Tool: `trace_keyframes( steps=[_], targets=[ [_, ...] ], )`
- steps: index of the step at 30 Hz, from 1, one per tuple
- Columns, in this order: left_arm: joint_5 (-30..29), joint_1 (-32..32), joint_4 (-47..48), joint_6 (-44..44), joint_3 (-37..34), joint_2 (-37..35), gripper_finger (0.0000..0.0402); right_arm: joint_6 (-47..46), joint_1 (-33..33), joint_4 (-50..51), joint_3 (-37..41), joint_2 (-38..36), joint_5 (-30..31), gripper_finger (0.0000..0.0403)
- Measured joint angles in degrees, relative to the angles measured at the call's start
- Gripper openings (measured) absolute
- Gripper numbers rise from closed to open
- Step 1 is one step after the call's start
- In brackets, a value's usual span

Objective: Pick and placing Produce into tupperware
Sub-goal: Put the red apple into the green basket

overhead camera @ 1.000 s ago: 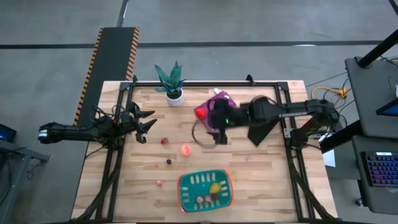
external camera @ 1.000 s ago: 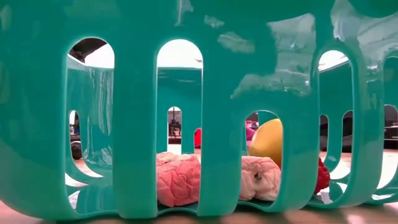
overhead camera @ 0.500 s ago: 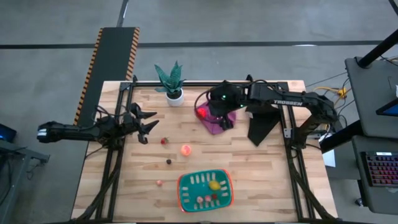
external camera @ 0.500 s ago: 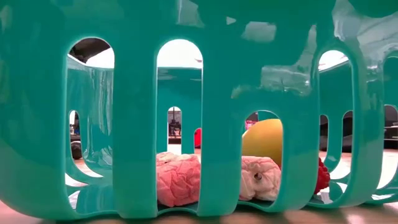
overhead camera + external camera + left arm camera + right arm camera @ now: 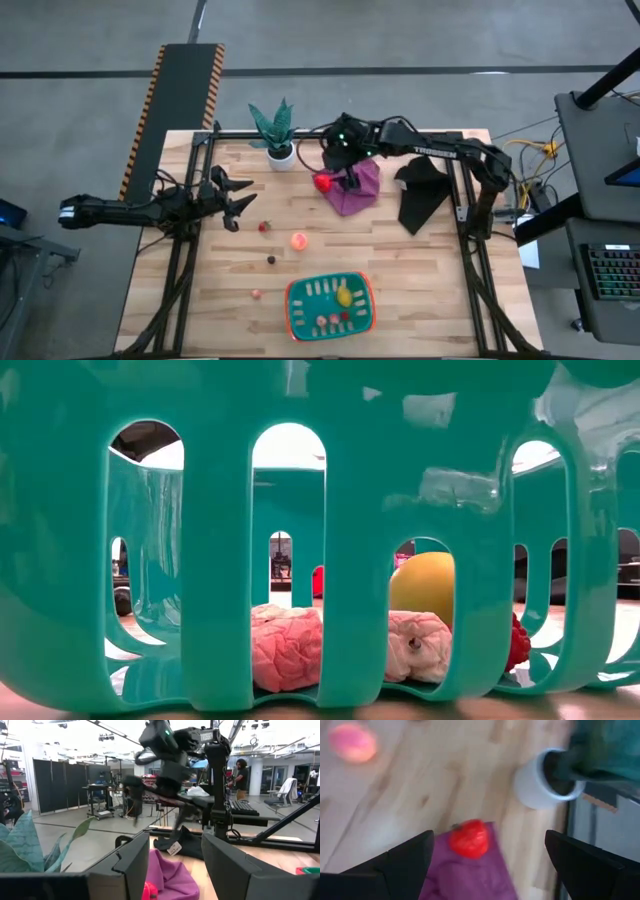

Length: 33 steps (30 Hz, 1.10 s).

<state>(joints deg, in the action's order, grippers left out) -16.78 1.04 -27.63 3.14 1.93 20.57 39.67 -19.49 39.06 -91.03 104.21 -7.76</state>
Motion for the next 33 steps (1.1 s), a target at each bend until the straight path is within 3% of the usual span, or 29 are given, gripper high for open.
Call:
trace_keyframes(
  steps=[3,15,33],
  targets=[
    [0.0,0.0,-0.6,0.0,0.0,0.1,0.0169,-3.9,-0.4,1.1,-2.1,1.3,-0.8,0.0373],
    [0.0,0.0,-0.2,0.2,0.0,0.8,0.0169,-1.6,-0.4,1.5,-4.7,6.9,-3.4,0.0373],
    [0.0,0.0,0.0,0.2,0.0,2.3,0.0169,1.3,-0.4,15.4,-18.8,22.2,-2.9,0.0373]
  ],
)
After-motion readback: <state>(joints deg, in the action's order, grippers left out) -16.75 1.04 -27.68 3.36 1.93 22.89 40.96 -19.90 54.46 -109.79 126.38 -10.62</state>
